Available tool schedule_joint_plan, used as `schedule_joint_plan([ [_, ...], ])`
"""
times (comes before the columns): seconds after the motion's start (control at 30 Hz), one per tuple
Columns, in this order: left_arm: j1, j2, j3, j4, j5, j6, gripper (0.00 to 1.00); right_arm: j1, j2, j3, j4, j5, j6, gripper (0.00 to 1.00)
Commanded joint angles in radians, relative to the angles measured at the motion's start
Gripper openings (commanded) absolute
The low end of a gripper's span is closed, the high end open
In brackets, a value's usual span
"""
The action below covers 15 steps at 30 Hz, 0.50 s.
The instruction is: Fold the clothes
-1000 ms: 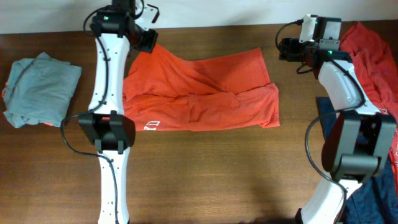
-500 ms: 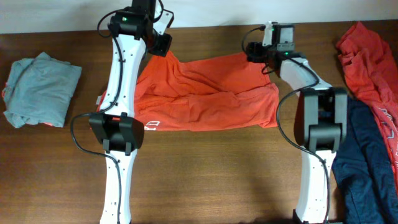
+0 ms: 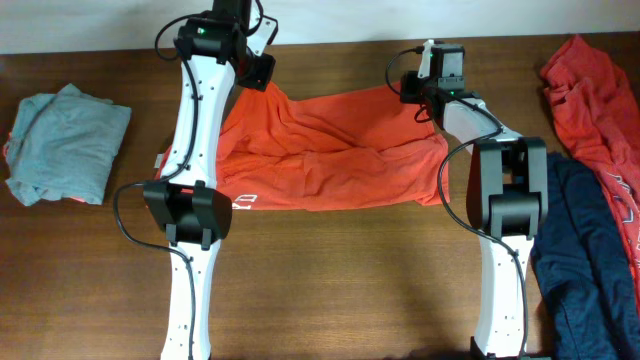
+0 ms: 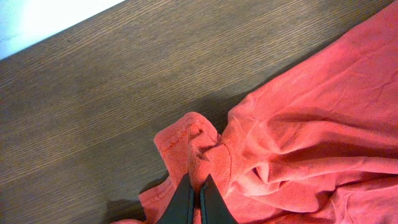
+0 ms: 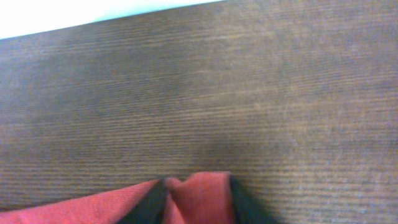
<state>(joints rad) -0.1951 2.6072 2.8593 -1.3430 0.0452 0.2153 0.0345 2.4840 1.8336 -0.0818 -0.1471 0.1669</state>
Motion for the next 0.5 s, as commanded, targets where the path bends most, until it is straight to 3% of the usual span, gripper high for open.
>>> schedule_joint_plan([
  [0.0,0.003,-0.015,0.019,0.011,-0.016,-0.013,0.00,0.009,0.030,0.043,-0.035,0.010,0.011,0.06],
  [0.2,0.003,-0.015,0.019,0.027,-0.017,-0.013,0.00,-0.005,0.030,0.181,-0.206,0.021,0.002,0.04],
  [0.47,0.013,-0.016,0.020,0.101,-0.080,-0.014,0.00,-0.042,0.030,0.569,-0.630,0.021,-0.107,0.04],
])
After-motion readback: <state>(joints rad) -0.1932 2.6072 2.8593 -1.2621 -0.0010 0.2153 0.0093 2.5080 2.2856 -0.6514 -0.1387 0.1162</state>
